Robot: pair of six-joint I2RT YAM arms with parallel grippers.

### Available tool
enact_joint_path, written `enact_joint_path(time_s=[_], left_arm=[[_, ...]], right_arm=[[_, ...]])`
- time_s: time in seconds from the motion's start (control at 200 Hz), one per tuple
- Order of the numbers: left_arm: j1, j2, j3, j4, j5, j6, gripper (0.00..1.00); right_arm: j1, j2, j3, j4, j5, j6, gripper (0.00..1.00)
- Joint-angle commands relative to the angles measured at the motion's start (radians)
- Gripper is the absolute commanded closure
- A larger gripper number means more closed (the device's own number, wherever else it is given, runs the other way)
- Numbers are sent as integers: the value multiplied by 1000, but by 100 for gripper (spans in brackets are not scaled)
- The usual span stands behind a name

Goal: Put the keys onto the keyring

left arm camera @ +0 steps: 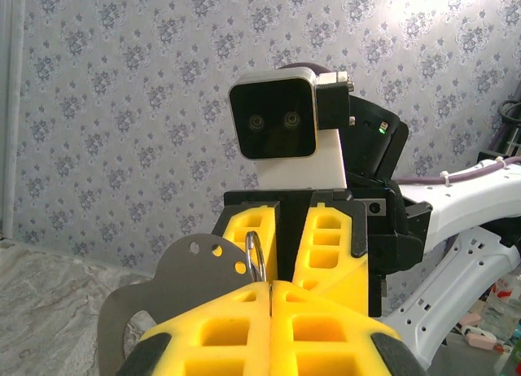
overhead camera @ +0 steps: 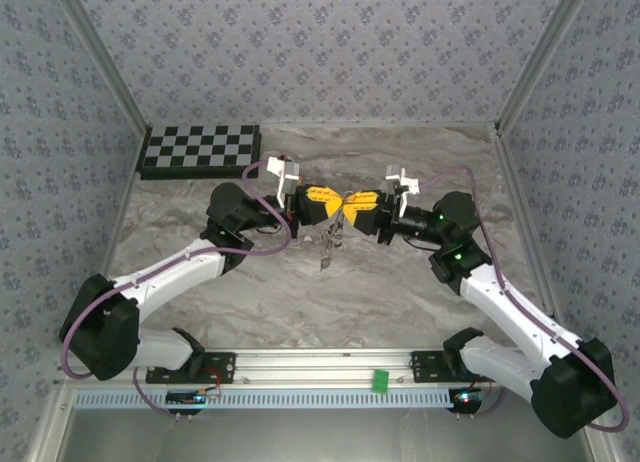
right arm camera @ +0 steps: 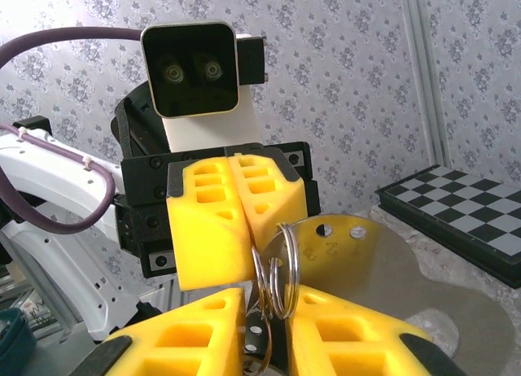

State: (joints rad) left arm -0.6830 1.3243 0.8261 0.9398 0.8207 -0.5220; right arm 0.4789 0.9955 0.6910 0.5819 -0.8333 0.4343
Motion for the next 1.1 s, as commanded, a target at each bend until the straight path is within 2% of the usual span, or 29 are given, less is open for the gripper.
enact_joint_path(time_s=[0.0, 0.14, 0.375, 0.45, 0.575, 0.74, 0.935, 1.094], left_arm=[[-10, -2, 13, 62, -8, -4, 100], [-10, -2, 13, 61, -7, -3, 100], [-10, 1, 5, 65, -9, -1, 100], [-10, -2, 1, 63, -9, 2, 100], [-6, -22, 0, 2, -22, 31, 100], [29, -60, -1, -117, -29, 73, 76], [92, -99, -41, -166, -15, 71, 74], [109, -136, -52, -279, 30, 148, 73]], right_arm=[[7, 7, 35, 41, -2, 14, 83], [9, 8, 35, 43, 3, 13, 86], [14, 8, 38, 46, 8, 11, 100], [15, 6, 46, 20, 1, -5, 100], [6, 0, 98, -157, -12, -104, 100], [-12, 35, 202, -435, -52, -246, 100], [-22, 110, 312, -703, -89, -399, 100], [-20, 196, 440, -950, -129, -533, 100]])
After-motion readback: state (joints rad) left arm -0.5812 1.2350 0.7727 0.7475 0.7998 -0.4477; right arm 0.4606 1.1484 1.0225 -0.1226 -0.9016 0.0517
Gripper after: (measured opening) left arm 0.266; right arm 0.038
